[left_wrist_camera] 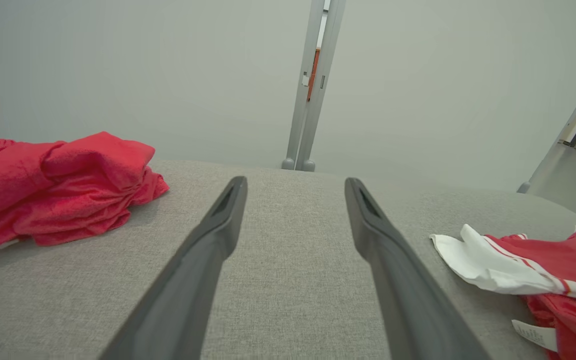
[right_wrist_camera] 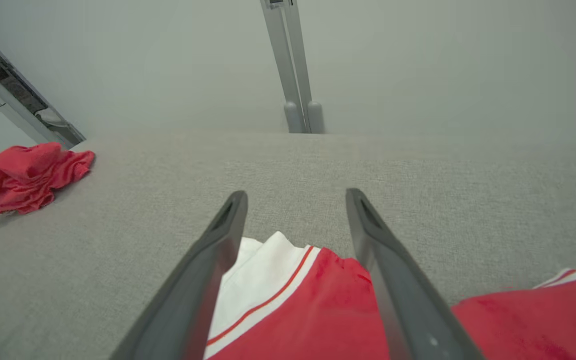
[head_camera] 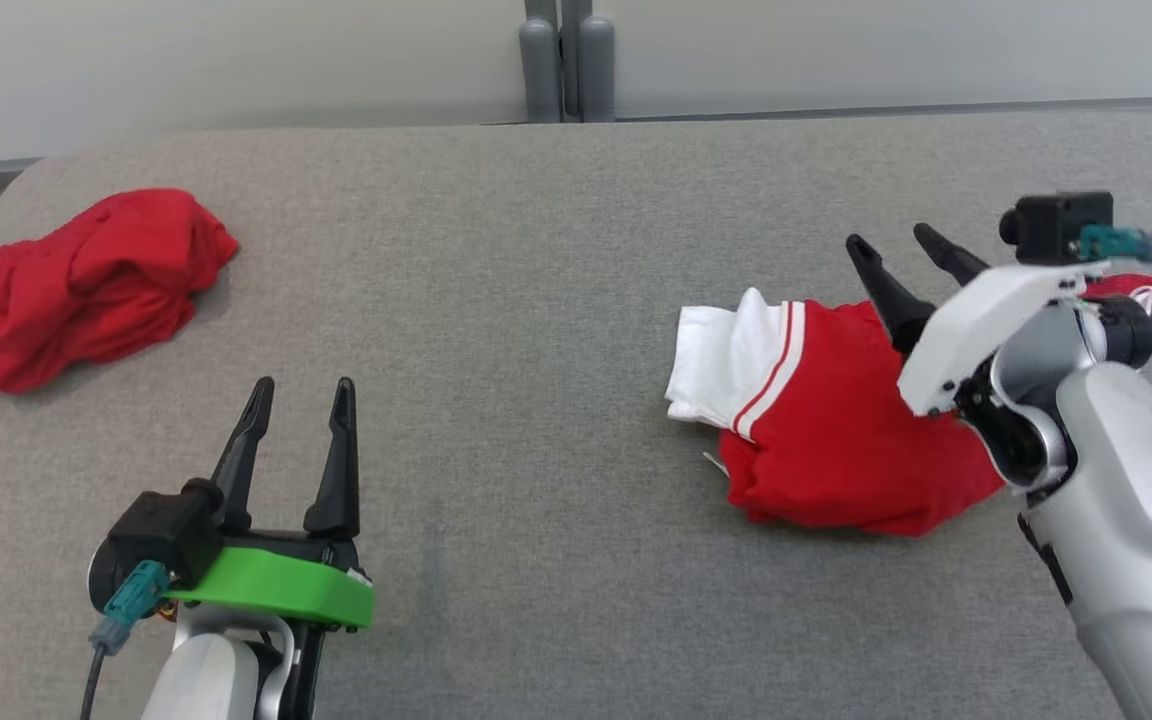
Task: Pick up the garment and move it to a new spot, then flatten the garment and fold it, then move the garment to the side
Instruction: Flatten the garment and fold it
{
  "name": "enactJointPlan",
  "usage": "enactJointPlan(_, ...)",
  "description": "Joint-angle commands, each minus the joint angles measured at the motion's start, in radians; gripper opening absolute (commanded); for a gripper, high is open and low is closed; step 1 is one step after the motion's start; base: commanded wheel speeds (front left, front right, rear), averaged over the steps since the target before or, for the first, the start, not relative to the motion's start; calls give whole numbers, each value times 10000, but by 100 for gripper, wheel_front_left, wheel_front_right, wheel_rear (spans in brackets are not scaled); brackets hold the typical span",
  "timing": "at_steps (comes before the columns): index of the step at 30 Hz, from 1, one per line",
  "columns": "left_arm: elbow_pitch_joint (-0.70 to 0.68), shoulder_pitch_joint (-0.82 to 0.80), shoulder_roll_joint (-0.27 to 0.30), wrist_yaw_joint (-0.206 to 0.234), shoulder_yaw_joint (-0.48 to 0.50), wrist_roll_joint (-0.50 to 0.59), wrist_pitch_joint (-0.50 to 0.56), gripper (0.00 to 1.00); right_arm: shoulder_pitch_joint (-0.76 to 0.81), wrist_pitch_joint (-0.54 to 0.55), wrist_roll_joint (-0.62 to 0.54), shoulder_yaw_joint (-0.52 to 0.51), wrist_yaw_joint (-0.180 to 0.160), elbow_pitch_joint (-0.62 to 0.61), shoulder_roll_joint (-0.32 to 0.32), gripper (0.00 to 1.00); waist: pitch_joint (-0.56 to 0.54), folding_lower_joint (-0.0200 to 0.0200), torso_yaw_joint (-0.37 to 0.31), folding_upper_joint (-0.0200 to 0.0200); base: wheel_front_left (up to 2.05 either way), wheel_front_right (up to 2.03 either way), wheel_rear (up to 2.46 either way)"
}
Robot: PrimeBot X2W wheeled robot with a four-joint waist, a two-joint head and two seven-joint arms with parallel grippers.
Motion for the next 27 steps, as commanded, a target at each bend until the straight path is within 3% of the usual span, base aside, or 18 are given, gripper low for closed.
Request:
enactJointPlan(1, -6, -208, -50, -25, 3, -81, 9, 100, -459, 497, 57, 132, -8, 435, -6, 100, 547, 0, 625, 0, 0, 0, 0)
enactJointPlan(9, 88, -535, -268, -25, -115, -229, 9, 100, -2534, 3673, 243, 1118, -7, 3209, -2, 100, 1090, 0, 1692, 0, 0, 0, 0)
enactJointPlan(17, 181, -531, -419, -25, -92, -308, 9, 100, -2942, 5530, 150, 1452, -5, 5146, 187, 100, 1079, 0, 2215, 0, 0, 0, 0)
enactJointPlan(18, 188, -508, -421, -25, -74, -308, 9, 100, -2894, 5617, 154, 1489, -5, 5237, 208, 85, 1070, 0, 2229, 0, 0, 0, 0)
enactJointPlan(19, 193, -483, -423, -25, -57, -308, 9, 100, -2875, 5598, 123, 1509, -5, 5308, 191, 48, 1052, 0, 2243, 0, 0, 0, 0)
enactJointPlan(20, 195, -460, -427, -25, -36, -304, 9, 100, -2915, 5474, 48, 1513, -5, 5347, 157, 0, 1038, 0, 2247, 0, 0, 0, 0)
enactJointPlan(27, 166, -396, -435, -25, 40, -182, 9, 100, -3205, 4158, 75, 1491, -7, 5018, -2, 0, 971, 0, 2122, 0, 0, 0, 0)
